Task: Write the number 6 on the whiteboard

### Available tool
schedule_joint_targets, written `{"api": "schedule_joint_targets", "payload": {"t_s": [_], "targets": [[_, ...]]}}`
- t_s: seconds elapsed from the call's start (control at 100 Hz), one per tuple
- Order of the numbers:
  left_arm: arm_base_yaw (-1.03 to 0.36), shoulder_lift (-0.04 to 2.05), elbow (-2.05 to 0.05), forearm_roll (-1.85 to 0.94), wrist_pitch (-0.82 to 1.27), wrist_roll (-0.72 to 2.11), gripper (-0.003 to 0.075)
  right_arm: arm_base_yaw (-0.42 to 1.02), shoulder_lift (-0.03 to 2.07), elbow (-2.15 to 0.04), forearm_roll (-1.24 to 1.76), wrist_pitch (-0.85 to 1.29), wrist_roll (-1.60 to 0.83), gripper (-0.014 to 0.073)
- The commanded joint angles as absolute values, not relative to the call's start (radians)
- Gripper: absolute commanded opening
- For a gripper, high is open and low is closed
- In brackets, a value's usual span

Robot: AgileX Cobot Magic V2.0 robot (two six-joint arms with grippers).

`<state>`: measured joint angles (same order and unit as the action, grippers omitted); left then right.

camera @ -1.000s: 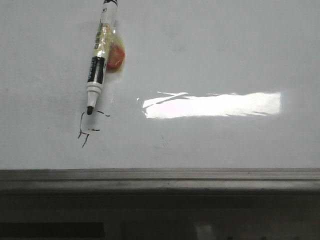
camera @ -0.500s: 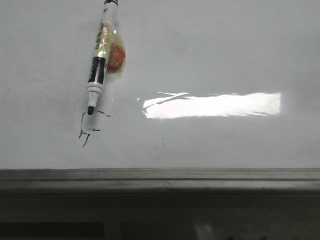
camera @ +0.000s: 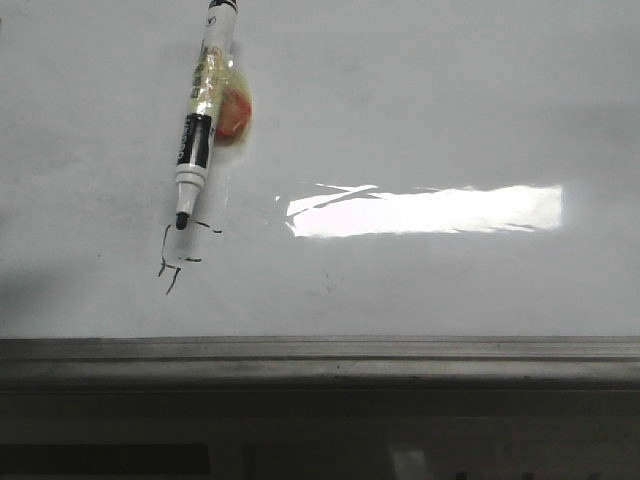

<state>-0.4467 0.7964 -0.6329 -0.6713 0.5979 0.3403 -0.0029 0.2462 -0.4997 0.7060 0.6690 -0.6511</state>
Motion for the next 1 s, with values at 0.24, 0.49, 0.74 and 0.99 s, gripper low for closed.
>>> {"api": "schedule_joint_targets", "payload": {"t_s": [0.24, 0.49, 0.74, 0.99], "targets": [[-0.619, 0.983, -0.668, -0.792, 0.293, 0.333, 0.0418, 0.016, 0.268, -0.535, 0.722, 0.615, -0.663, 0.0418], [-0.641, 1.084, -0.677, -0.834, 0.274, 0.333, 0.0418, 0.016, 0.268, -0.535, 0.722, 0.615, -0.663, 0.0418], [-0.641, 1.126, -0.678, -0.834, 0.239, 0.333, 0.0417, 0.016, 0.268, -0.535, 0.722, 0.606, -0.663, 0.0418], [-0.64, 1.199, -0.678, -0.877, 0.214, 0.333, 0.0368, 0.028, 0.268, -0.535, 0.722, 0.602, -0.663, 0.0418]]}}
